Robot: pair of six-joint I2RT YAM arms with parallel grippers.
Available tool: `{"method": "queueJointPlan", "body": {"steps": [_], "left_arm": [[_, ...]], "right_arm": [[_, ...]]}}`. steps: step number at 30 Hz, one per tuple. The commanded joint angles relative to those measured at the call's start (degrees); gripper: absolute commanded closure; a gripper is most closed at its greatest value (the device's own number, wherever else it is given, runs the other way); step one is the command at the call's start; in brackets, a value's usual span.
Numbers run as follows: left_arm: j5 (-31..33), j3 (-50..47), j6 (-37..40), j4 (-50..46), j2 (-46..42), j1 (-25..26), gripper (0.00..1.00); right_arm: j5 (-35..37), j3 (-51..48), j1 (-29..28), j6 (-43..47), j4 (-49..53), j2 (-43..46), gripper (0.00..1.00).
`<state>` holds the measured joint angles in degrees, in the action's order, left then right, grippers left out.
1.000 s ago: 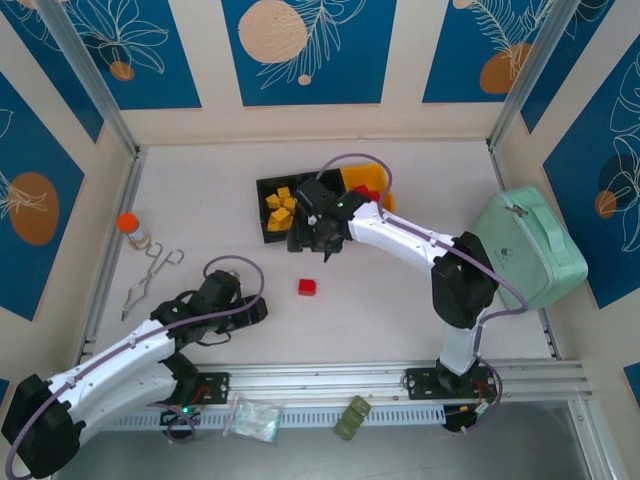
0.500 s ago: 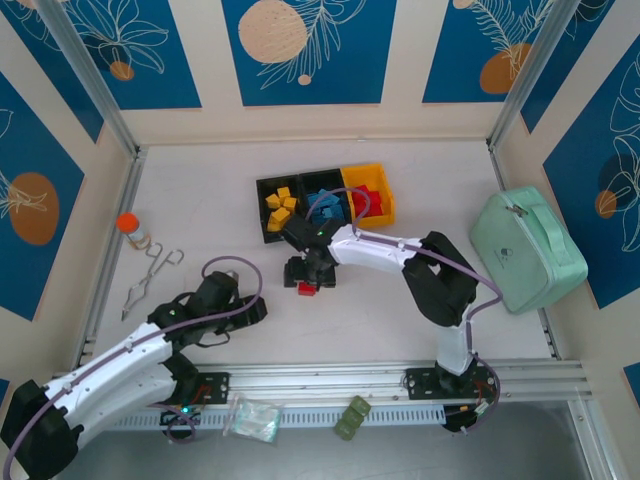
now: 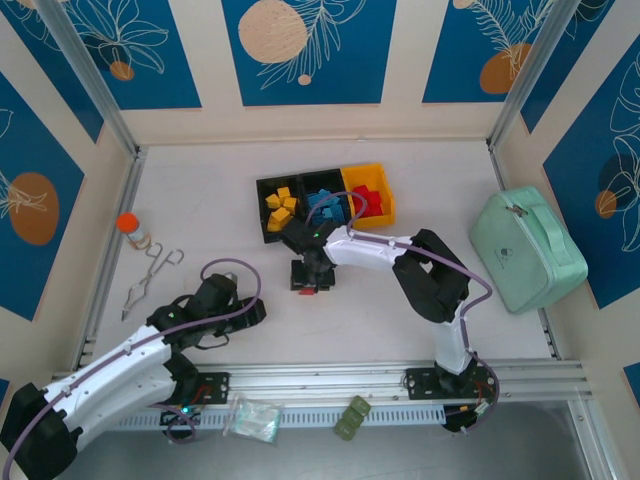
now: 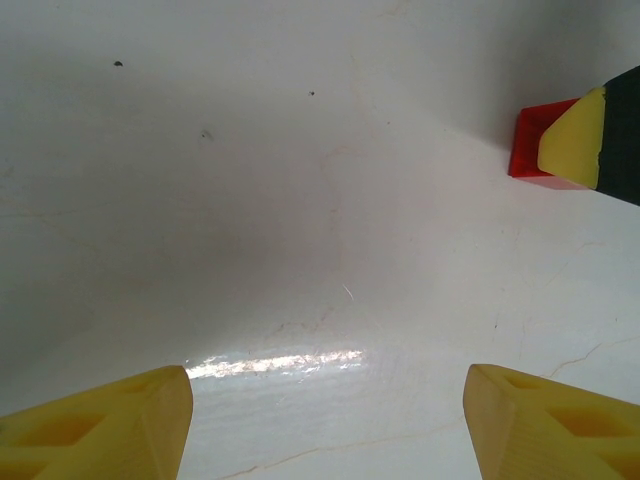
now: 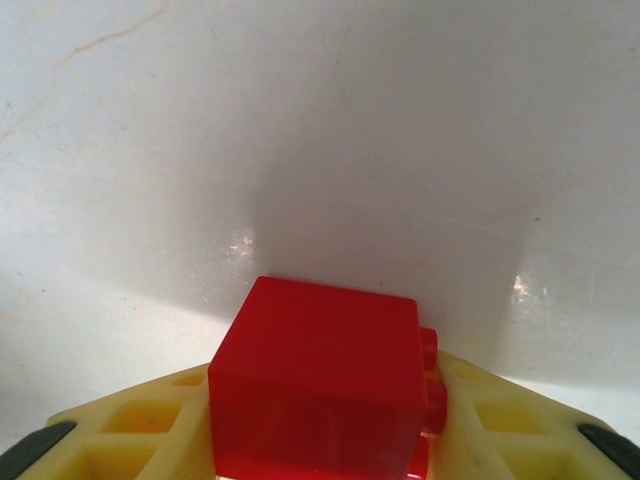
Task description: Sort the legos into containers by color
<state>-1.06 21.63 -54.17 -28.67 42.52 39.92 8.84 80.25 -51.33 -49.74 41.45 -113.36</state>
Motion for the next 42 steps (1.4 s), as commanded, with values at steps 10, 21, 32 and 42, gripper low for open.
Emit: {"method": "queueJointPlan", "body": {"steps": [10,21,32,42], "left_arm": [[-1.88,0.84,-0.02,6.23,4.52,1.17,0.28],[-2.37,7.89,1.36,13.89,17.61,4.96,0.28],[-1.59,14.00,1.89,16.68,27.56,9.67,0.28],[0.16,13.92,1.25,14.96,27.27,11.32,0.28]], "right_arm": [[5.65,-1.90,5.75,5.81,3.39,14.07,0.63],[5.24,-1.78,22.09,11.51,1.86,18.03,0.62],[5.22,7.71,30.94,13.58,-0.93,6.36,0.61],[7.40,14.73,32.08,14.34,-0.40,-2.09,0.57]]}}
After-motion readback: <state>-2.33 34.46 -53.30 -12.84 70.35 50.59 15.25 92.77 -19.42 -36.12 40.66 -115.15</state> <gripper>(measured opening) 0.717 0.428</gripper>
